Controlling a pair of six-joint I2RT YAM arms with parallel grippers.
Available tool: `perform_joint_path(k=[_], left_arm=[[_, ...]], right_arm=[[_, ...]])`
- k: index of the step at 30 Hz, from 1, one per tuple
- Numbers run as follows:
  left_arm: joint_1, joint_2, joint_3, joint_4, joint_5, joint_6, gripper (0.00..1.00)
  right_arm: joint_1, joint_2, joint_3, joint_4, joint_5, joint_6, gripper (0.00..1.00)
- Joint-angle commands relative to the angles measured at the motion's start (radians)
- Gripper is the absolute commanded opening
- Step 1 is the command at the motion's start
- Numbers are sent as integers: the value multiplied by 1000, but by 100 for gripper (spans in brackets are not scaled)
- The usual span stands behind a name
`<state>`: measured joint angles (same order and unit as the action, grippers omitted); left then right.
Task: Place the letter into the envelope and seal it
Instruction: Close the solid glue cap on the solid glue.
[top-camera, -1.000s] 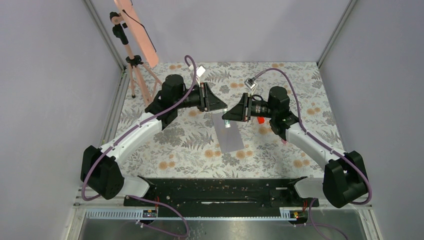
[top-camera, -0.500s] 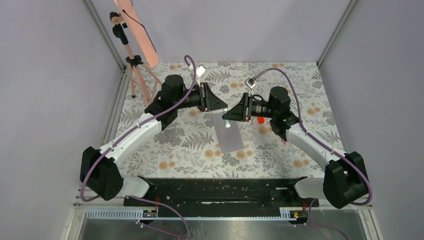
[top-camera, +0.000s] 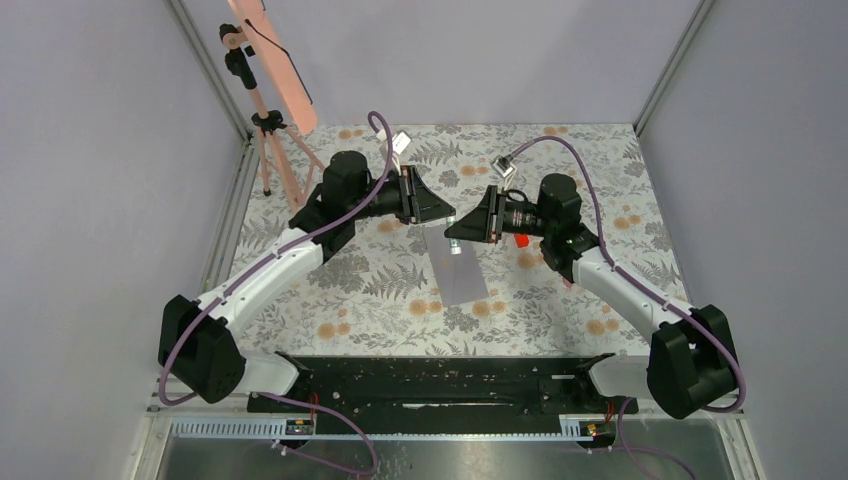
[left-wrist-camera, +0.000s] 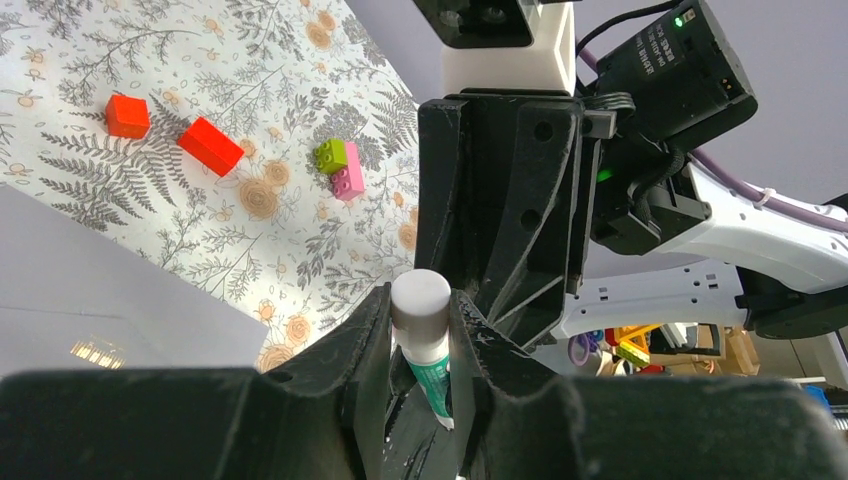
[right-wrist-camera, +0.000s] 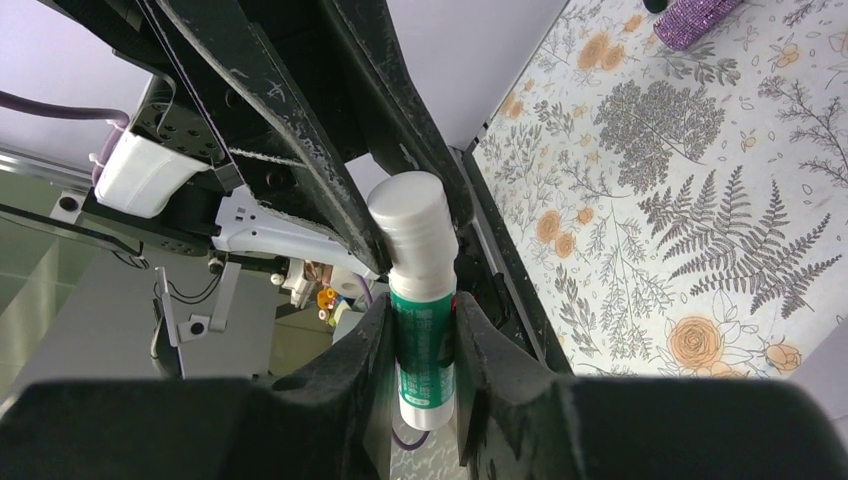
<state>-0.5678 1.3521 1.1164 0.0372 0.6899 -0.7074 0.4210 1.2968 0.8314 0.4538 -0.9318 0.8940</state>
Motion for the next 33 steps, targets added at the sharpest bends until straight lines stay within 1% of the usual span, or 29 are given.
perform_joint_path(k=[1,6,10,13,17,22,29,33], left_arm=[[-79,-93,-15,-36,201,-24,9],[-93,-103,-27,-52,112,-36,9],[-109,-97,-32,-42,89,-53,9],[-124,-78,-26,-42,122,-56,9],[-125,-58,-17,-41,211,-40,8],[-125,-64,32,-184,243,77,8],[-125,-68,73,-286,296,180,8],[-126,-58,88,-293,303,178,8]], right_arm=[[-49,-4,31,55,325,-14,0],[-48,2,6,153,385,72,0],[-48,11,-2,196,401,89,0],[-48,25,8,204,391,90,0],[-49,50,37,217,344,86,0],[-59,64,57,194,333,73,0],[-85,93,98,184,295,108,0],[-85,101,104,186,315,119,0]])
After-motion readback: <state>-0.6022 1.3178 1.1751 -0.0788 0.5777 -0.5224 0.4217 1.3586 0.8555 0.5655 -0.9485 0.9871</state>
